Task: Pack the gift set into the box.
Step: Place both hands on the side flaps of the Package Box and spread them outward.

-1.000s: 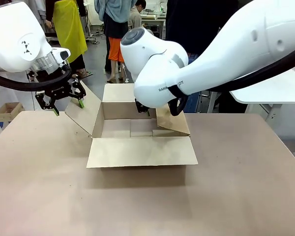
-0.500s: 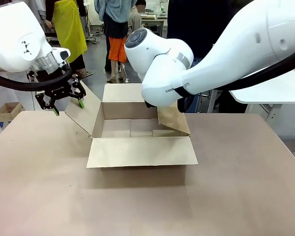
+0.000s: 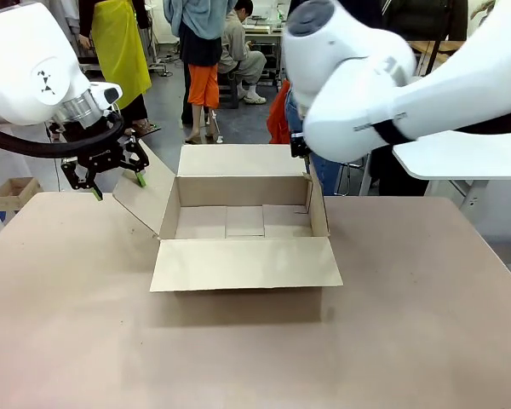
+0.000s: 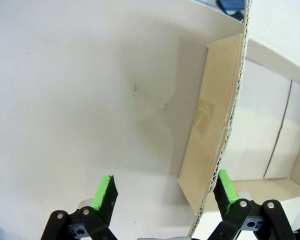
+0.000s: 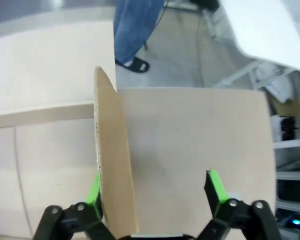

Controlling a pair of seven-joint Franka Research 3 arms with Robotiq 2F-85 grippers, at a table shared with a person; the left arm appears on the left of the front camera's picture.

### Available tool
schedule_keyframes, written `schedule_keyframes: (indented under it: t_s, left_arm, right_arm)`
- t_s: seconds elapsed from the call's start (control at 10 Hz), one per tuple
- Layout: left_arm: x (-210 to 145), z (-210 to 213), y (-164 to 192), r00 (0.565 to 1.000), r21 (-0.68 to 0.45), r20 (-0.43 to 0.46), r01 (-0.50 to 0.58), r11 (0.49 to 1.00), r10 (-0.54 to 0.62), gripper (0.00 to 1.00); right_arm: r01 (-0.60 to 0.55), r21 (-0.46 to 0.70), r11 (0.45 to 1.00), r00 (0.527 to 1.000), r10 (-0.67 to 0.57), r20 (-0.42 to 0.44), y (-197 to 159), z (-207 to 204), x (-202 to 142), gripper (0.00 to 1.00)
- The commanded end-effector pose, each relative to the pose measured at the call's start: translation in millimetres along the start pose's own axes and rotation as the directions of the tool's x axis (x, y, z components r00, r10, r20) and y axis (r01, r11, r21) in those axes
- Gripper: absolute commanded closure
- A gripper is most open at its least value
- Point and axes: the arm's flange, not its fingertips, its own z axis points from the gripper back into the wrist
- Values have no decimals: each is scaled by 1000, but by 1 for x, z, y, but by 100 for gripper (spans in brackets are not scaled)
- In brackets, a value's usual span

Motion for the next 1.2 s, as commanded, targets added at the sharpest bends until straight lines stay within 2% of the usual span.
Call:
schedule_keyframes:
  t_s: [0.0, 0.1, 0.2, 0.3, 0.5, 0.6, 1.1]
  left_arm:
    - [-1, 3, 0, 1000, 16, 5, -8, 1000, 8, 0]
    - [-1, 3, 0, 1000, 16, 5, -8, 1000, 8, 0]
    - [-1, 3, 0, 1000, 16, 5, -8, 1000, 8, 0]
    - [-1, 3, 0, 1000, 16, 5, -8, 1000, 8, 0]
    - [-1, 3, 0, 1000, 16, 5, -8, 1000, 8, 0]
    - [-1, 3, 0, 1000, 16, 5, -8, 1000, 8, 0]
    - [-1, 3, 0, 1000, 16, 5, -8, 1000, 8, 0]
  right_arm:
    - [29, 135, 990, 1000, -30, 0, -49, -28, -12, 0]
    - [72, 193, 979, 997, -70, -16, -72, -42, -14, 0]
    - [108, 259, 960, 994, -113, 6, -87, -50, -20, 0]
    - [148, 265, 953, 988, -155, 3, -101, -56, -28, 0]
    - [207, 444, 872, 975, -220, -23, -116, -67, -41, 0]
    - [178, 256, 950, 982, -187, 11, -101, -69, -25, 0]
    - [178, 256, 950, 982, -187, 11, -101, -69, -25, 0]
